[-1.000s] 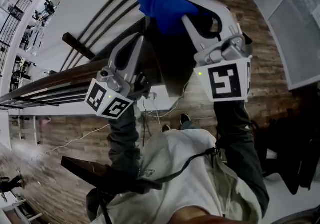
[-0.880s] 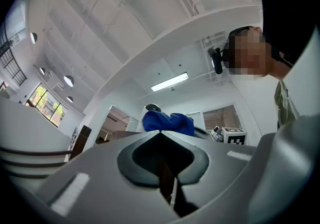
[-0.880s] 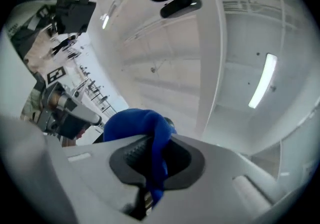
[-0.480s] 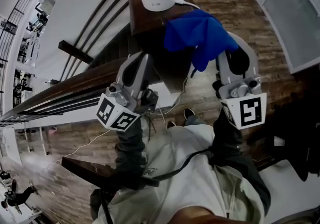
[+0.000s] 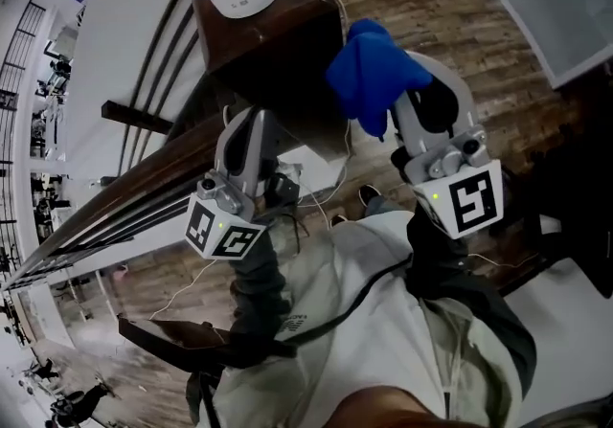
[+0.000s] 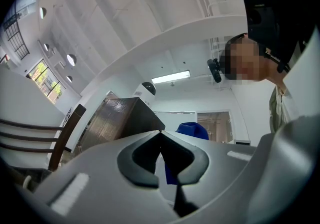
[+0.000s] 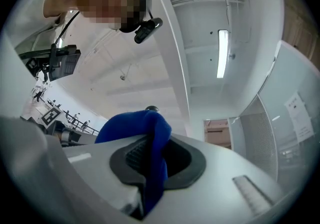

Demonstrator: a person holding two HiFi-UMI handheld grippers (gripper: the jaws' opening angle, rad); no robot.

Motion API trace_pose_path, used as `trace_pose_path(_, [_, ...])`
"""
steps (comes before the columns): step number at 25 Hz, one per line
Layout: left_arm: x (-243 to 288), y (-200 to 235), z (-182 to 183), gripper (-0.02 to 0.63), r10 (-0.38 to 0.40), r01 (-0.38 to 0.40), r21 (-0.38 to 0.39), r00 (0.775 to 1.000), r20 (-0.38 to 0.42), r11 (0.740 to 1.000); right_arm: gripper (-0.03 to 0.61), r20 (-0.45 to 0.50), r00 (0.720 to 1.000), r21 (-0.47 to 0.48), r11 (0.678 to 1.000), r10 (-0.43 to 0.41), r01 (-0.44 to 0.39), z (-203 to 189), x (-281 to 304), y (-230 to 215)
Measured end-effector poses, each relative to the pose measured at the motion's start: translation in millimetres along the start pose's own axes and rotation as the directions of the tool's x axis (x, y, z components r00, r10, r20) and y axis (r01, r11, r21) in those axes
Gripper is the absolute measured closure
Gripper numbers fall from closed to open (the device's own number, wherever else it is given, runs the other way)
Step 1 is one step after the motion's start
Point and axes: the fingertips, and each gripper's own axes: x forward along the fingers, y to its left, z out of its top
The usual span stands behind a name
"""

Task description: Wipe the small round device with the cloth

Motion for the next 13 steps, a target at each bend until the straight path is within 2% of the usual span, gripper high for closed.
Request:
trace_pose_path(6, [-2,5,0,0.611,0.014,-0.014,0.011,1.0,-0.001,1.0,0.546,0.002,0.999,0.003,0.999,0.051,-0.051,-10,13,7])
trace_pose_path(13, [-2,5,-7,0.611,0.015,-0.015,0.009,1.0,-0.007,1.0,0.547,-0.009,0.999,0.031,0.998,0.048,-0.048,-14,8,9])
